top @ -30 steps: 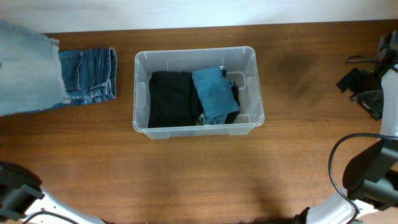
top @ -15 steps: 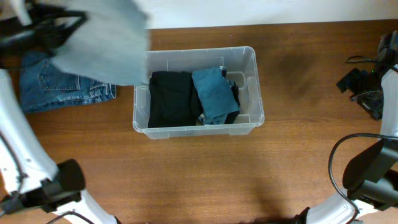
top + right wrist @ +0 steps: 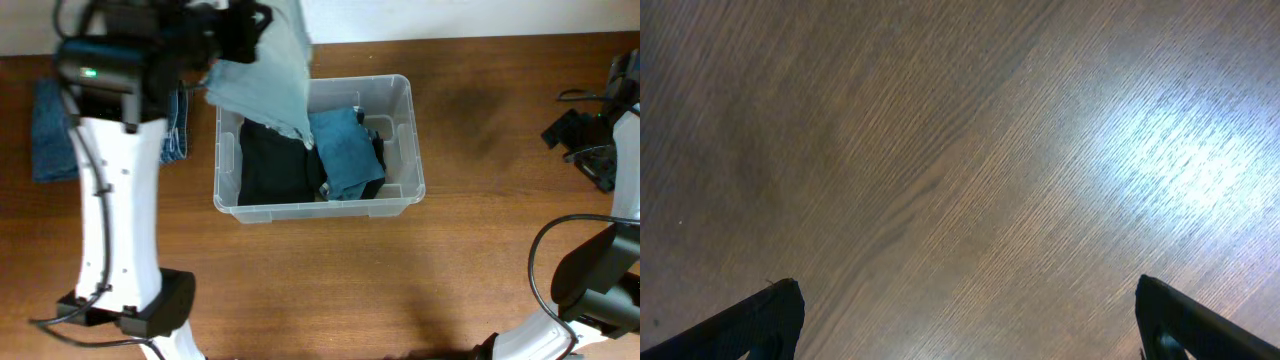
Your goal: Pack container
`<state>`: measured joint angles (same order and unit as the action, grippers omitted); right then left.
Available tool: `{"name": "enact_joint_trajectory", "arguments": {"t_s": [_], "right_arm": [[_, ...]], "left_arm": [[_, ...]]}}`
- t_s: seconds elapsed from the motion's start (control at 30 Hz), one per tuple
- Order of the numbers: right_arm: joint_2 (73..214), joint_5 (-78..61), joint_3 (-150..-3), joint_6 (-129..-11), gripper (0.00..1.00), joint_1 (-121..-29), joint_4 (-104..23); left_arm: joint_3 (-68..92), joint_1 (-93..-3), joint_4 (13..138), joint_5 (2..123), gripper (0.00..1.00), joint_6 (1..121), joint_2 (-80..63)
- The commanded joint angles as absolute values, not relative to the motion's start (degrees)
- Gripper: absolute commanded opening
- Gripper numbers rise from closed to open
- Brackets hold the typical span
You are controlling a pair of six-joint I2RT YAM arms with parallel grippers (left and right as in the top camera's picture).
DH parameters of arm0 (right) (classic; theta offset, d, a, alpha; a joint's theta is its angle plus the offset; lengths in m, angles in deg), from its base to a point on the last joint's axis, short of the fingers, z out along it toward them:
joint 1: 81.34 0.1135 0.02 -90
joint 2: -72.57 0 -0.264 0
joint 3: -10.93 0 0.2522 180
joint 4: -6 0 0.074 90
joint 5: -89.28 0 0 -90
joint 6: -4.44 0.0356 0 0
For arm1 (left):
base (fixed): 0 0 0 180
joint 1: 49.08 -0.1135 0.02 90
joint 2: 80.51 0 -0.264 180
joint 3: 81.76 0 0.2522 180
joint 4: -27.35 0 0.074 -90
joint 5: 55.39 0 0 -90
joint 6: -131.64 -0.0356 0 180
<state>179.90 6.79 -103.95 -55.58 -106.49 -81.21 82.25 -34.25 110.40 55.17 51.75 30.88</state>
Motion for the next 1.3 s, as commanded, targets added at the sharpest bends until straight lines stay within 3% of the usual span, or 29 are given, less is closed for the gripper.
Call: {"name": "enact_joint_trajectory", "arguments": {"t_s": [0.0,0.37,0.97,1.27], "right_arm": [[179.99,7.47,-103.84,-55.04,0.98,-106.49,-81.23],[179.99,7.47,-103.84,-55.04,0.98,-106.49,-81.23],[179.99,7.47,-103.84,-55.04,0.98,-106.49,-81.23],[179.99,7.47,-103.84,-55.04,0.99,-106.49,-81.23]], "left_arm": [[83.21,-27.89,107.56,43.56,0.01,59.00,32.30],[83.21,-20.02,104.11,43.58,0.01,63.94,39.56],[83.10,-16.85,104.52,43.73,0.01,66.15,45.72],[83.10,-16.70,100.98,43.76,0.01,72.77,45.70]]}}
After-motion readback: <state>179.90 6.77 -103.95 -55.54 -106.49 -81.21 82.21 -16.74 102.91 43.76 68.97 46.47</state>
